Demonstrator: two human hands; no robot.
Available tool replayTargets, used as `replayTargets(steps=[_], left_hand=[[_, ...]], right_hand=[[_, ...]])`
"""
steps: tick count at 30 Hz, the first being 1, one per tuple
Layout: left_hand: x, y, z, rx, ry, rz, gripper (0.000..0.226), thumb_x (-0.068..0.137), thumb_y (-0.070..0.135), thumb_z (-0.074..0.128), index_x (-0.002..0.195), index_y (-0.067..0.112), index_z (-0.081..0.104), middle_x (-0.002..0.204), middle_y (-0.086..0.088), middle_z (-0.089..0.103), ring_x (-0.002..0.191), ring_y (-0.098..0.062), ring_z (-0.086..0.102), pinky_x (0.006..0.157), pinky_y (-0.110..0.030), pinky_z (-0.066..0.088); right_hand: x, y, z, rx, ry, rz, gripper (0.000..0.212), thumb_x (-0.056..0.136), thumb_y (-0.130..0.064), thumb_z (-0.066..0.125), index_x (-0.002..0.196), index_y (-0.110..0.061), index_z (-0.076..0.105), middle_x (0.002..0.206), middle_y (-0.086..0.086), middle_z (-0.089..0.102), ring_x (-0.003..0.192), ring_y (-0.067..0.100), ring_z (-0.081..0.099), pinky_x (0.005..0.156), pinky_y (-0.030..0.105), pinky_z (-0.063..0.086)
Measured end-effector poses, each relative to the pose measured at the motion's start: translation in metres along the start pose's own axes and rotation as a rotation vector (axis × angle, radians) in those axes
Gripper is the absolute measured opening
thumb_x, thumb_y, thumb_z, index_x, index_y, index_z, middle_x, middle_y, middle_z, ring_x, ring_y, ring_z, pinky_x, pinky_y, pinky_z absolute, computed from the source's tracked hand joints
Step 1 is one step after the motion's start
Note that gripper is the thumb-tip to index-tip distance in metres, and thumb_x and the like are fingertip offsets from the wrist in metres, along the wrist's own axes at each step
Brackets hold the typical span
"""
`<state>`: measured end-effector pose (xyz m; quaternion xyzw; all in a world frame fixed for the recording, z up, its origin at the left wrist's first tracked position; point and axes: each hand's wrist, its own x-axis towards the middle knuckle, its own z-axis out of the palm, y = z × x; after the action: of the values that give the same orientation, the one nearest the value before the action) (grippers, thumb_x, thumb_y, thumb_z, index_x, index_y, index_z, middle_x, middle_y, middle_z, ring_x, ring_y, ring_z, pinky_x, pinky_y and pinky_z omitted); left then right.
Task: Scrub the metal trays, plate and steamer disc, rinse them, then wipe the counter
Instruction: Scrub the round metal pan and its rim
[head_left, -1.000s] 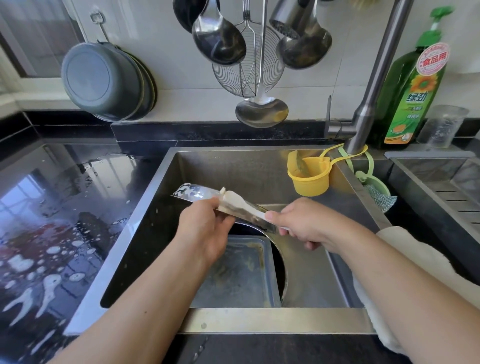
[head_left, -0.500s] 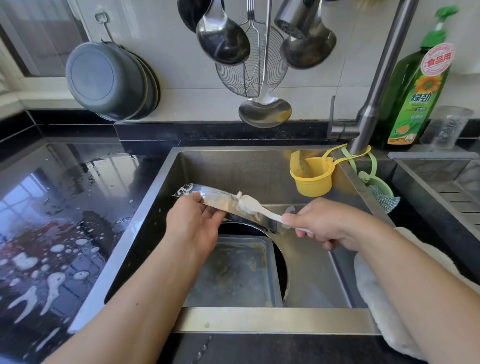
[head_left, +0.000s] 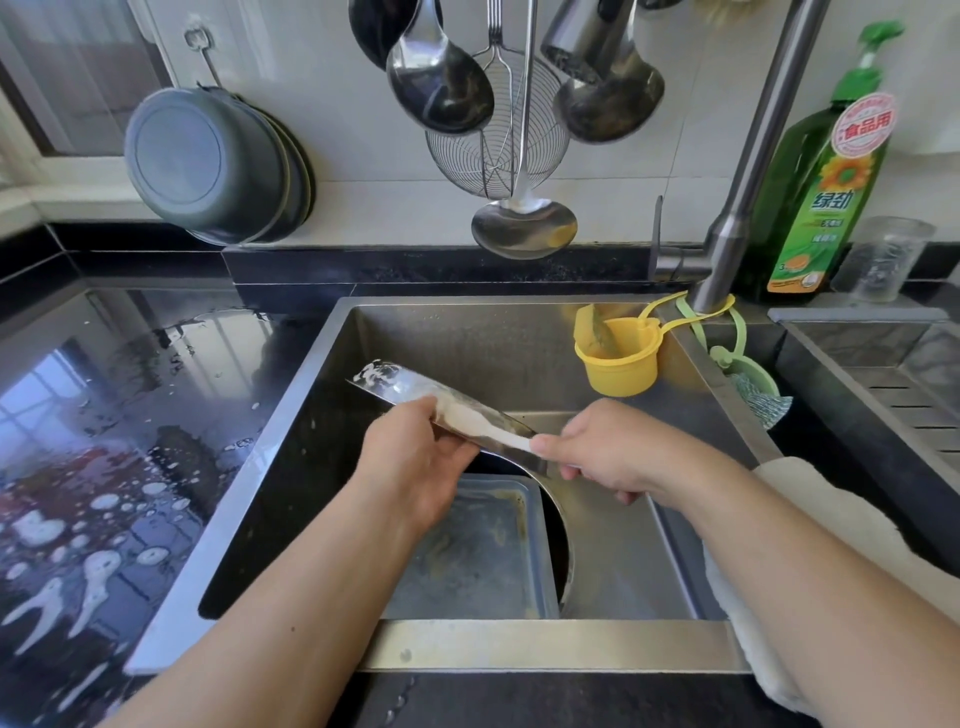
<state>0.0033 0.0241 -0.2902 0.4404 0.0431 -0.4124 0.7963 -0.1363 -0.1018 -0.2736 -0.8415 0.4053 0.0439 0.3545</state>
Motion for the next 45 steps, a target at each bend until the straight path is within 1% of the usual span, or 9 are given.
replayTargets(steps=[3, 7, 12, 18, 26, 31, 38, 42, 45], left_hand=[[0.002, 0.007, -0.004, -0.047, 0.034, 0.054, 0.028, 0.11, 0.006, 0.041, 0.132, -0.007, 0.051, 0.119, -0.028, 0.067, 0.101, -0.04, 0.072, 0.078, -0.05, 0.062], [0.004, 0.024, -0.011, -0.162, -0.004, 0.088, 0.036, 0.111, 0.018, 0.044, 0.14, -0.004, 0.048, 0.129, -0.023, 0.062, 0.115, -0.035, 0.066, 0.1, -0.047, 0.056], [-0.004, 0.0, 0.0, 0.045, -0.014, -0.024, 0.025, 0.108, 0.004, 0.041, 0.127, -0.007, 0.052, 0.113, -0.028, 0.068, 0.095, -0.04, 0.073, 0.08, -0.053, 0.06], [0.007, 0.028, -0.013, -0.161, 0.046, 0.053, 0.018, 0.107, 0.005, 0.046, 0.114, -0.005, 0.059, 0.11, -0.022, 0.067, 0.1, -0.034, 0.07, 0.076, -0.044, 0.059], [0.004, 0.008, -0.004, 0.041, 0.049, -0.014, 0.021, 0.109, 0.005, 0.041, 0.12, -0.005, 0.055, 0.11, -0.027, 0.069, 0.094, -0.04, 0.072, 0.07, -0.052, 0.058], [-0.001, 0.022, -0.008, -0.073, 0.034, 0.029, 0.019, 0.109, 0.015, 0.048, 0.117, -0.001, 0.055, 0.115, -0.023, 0.065, 0.1, -0.037, 0.07, 0.088, -0.054, 0.058], [-0.005, 0.005, 0.0, 0.078, -0.001, -0.009, 0.02, 0.106, 0.002, 0.043, 0.109, -0.006, 0.061, 0.102, -0.026, 0.074, 0.091, -0.038, 0.075, 0.077, -0.053, 0.059], [-0.002, 0.013, -0.004, 0.013, 0.012, 0.035, 0.023, 0.11, 0.013, 0.043, 0.114, -0.004, 0.057, 0.113, -0.027, 0.07, 0.098, -0.041, 0.073, 0.087, -0.061, 0.057], [-0.002, 0.015, -0.002, -0.047, -0.022, 0.049, 0.023, 0.108, 0.014, 0.051, 0.122, -0.004, 0.054, 0.115, -0.022, 0.065, 0.104, -0.036, 0.07, 0.093, -0.05, 0.058]], right_hand=[[0.0, -0.005, 0.002, -0.005, 0.013, -0.034, 0.05, 0.098, -0.055, 0.057, 0.068, -0.016, 0.066, 0.065, 0.001, 0.051, 0.057, 0.024, 0.05, 0.055, 0.027, 0.043], [-0.004, 0.011, -0.017, 0.046, 0.054, 0.036, 0.049, 0.097, -0.055, 0.058, 0.071, -0.014, 0.067, 0.072, 0.003, 0.052, 0.064, 0.027, 0.049, 0.06, 0.033, 0.042], [-0.002, -0.001, 0.0, -0.02, 0.013, -0.023, 0.048, 0.097, -0.054, 0.058, 0.069, -0.016, 0.068, 0.067, 0.002, 0.053, 0.055, 0.021, 0.048, 0.051, 0.025, 0.04], [-0.003, 0.01, -0.017, -0.039, 0.015, 0.035, 0.049, 0.096, -0.057, 0.058, 0.075, -0.014, 0.07, 0.077, 0.005, 0.056, 0.062, 0.026, 0.051, 0.063, 0.033, 0.043], [0.004, 0.0, -0.001, 0.025, 0.015, -0.022, 0.05, 0.095, -0.058, 0.059, 0.07, -0.015, 0.067, 0.065, 0.001, 0.05, 0.06, 0.025, 0.049, 0.06, 0.031, 0.043], [0.006, 0.014, -0.012, 0.115, 0.077, 0.026, 0.05, 0.093, -0.059, 0.061, 0.066, -0.016, 0.064, 0.067, 0.001, 0.049, 0.063, 0.025, 0.047, 0.06, 0.032, 0.042], [0.01, 0.001, 0.003, 0.145, 0.071, -0.032, 0.052, 0.095, -0.057, 0.06, 0.064, -0.015, 0.061, 0.062, 0.002, 0.047, 0.058, 0.023, 0.045, 0.055, 0.029, 0.041], [0.008, 0.013, -0.011, 0.11, 0.092, 0.053, 0.052, 0.095, -0.058, 0.058, 0.068, -0.014, 0.064, 0.068, 0.004, 0.049, 0.06, 0.026, 0.046, 0.06, 0.033, 0.042], [0.007, 0.019, -0.018, 0.089, 0.126, 0.076, 0.051, 0.098, -0.054, 0.056, 0.07, -0.013, 0.064, 0.068, 0.007, 0.05, 0.056, 0.026, 0.046, 0.061, 0.033, 0.041]])
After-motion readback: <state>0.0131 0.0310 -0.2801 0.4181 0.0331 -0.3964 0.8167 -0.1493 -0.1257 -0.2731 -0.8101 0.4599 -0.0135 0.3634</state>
